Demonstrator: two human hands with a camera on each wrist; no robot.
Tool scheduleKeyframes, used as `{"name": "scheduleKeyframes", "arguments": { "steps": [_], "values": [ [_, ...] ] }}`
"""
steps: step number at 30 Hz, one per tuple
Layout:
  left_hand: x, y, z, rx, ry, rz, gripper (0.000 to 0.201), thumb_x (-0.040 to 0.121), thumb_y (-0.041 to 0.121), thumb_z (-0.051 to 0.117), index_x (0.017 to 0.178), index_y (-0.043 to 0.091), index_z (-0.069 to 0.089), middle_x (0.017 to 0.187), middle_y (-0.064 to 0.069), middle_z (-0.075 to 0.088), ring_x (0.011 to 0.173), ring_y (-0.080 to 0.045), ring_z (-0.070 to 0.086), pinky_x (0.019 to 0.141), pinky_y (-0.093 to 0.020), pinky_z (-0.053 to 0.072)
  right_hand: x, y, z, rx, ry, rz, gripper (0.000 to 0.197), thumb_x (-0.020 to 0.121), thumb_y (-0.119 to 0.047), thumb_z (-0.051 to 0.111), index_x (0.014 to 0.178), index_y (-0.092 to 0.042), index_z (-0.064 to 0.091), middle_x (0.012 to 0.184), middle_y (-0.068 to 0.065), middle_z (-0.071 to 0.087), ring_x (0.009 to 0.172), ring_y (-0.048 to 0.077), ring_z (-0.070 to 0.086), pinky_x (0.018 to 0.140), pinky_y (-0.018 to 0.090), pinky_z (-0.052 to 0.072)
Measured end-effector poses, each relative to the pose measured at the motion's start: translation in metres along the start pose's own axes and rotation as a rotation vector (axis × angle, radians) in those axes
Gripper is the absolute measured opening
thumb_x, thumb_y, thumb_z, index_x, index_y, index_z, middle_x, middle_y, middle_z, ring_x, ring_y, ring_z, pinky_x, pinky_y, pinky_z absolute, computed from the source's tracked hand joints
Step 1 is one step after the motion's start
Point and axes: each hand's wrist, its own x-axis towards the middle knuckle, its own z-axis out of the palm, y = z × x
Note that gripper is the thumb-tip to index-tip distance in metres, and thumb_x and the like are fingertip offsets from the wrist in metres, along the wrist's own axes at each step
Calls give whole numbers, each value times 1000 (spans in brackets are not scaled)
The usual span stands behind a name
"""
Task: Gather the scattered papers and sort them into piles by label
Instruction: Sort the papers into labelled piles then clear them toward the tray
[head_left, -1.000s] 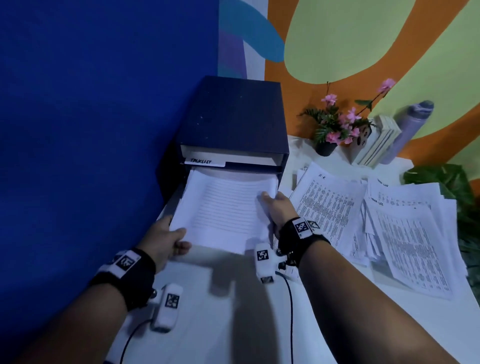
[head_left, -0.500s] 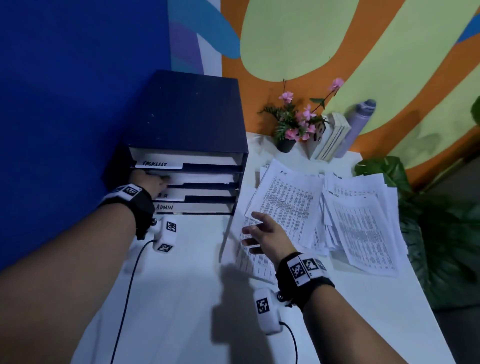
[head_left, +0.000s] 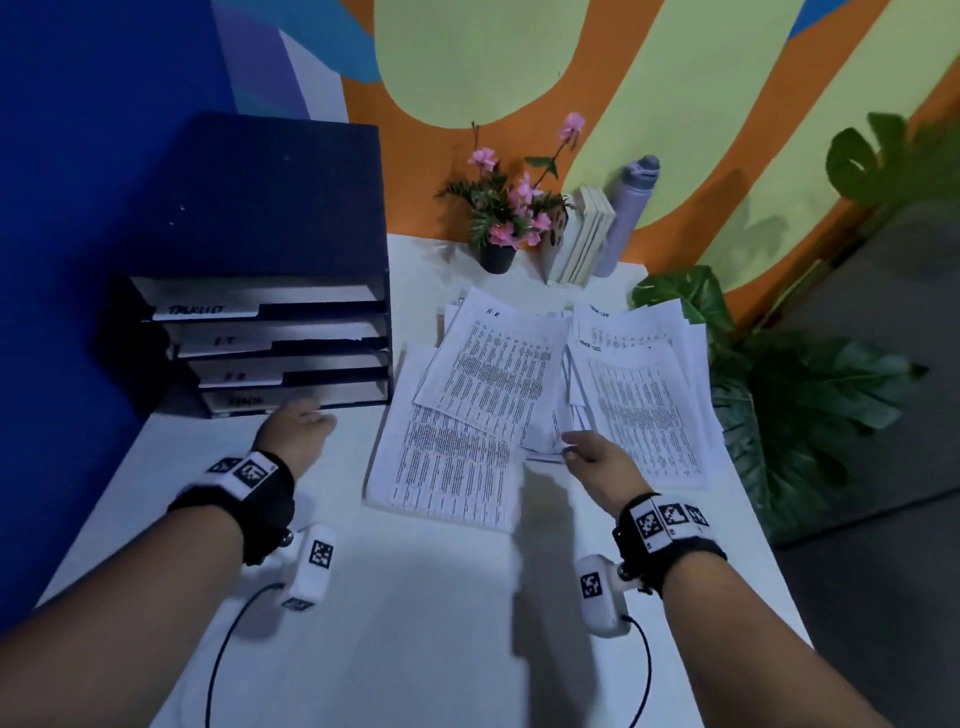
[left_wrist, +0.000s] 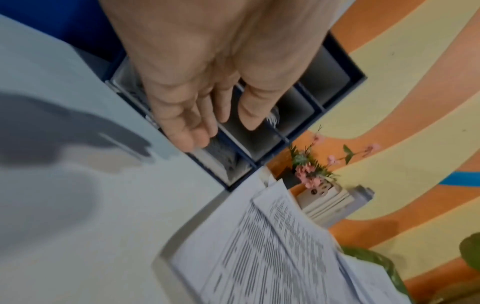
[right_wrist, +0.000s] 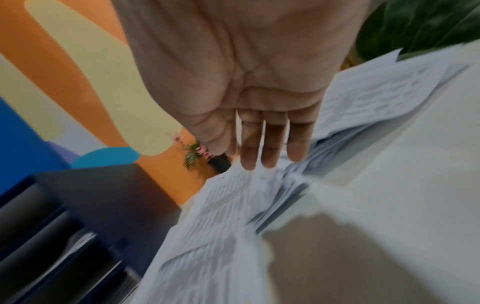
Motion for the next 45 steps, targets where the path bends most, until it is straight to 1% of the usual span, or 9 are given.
{"name": "scheduleKeyframes", "arguments": {
  "steps": [4, 11, 18, 24, 28, 32, 35, 37, 45],
  "values": [
    [-14, -2, 36, 97, -102, -78, 47, 87, 25, 64, 130, 13, 49, 116, -10, 55, 99, -24, 53, 86, -32, 43, 16, 35, -57, -38, 174, 25, 36, 96, -11, 50, 132, -12, 57, 129, 7, 60, 114, 21, 57, 92, 23, 39],
    [-10, 1, 89, 356, -37, -216, 71, 91, 36, 59, 150, 11, 26, 150, -12, 37, 132, -31, 44, 109, -34, 35, 63, 101, -124, -192, 362, 197, 57, 92, -23, 57, 145, -14, 40, 145, 18, 40, 128, 36, 45, 108, 44, 38],
    [4, 17, 122, 475, 59, -81, 18, 90, 14, 54, 107, 10, 60, 104, -15, 66, 89, -32, 62, 76, -29, 45, 97, 133, -141, -231, 276, 407, 82, 87, -29, 58, 154, -20, 12, 158, 15, 13, 140, 40, 28, 113, 52, 32],
    [19, 44, 146, 411, 50, -52, 11, 99, 19, 41, 95, 11, 48, 127, -27, 55, 112, -38, 54, 78, -26, 31, 115, 149, -127, -221, 284, 365, 90, 88, -31, 66, 155, -21, 6, 159, 15, 17, 144, 39, 21, 116, 50, 24],
    [30, 53, 159, 370, 6, -63, 48, 93, 49, 27, 97, 7, 51, 119, -25, 56, 107, -36, 53, 88, -35, 39, 116, 154, -126, -203, 317, 320, 92, 86, -26, 67, 154, -25, 5, 153, 16, 27, 139, 38, 27, 113, 50, 29],
    [39, 57, 176, 338, 35, -68, 54, 97, 45, 42, 140, 11, 45, 144, -10, 46, 127, -31, 46, 101, -33, 36, 118, 156, -124, -97, 254, 204, 88, 89, -7, 56, 154, -35, 4, 141, 18, 42, 117, 37, 53, 96, 45, 50],
    [36, 66, 186, 345, 62, -56, 10, 96, 28, 52, 99, 18, 56, 98, -7, 57, 95, -25, 52, 77, -24, 36, 115, 153, -119, -130, 217, 221, 83, 92, -7, 51, 153, -37, 3, 133, 17, 53, 111, 36, 59, 94, 42, 51],
    [41, 64, 189, 372, 82, -39, 23, 93, 15, 54, 71, 18, 46, 71, -6, 50, 81, -25, 51, 70, -25, 36, 113, 151, -117, -140, 201, 245, 83, 91, -5, 49, 154, -36, 4, 130, 18, 54, 113, 36, 58, 96, 43, 49],
    [7, 28, 151, 389, -42, -55, 10, 86, 12, 63, 92, 4, 64, 88, -16, 64, 77, -27, 58, 69, -27, 41, 70, 143, -109, -220, 171, 311, 84, 88, 2, 44, 153, -38, 7, 121, 17, 53, 108, 35, 56, 94, 41, 48]
  ]
}}
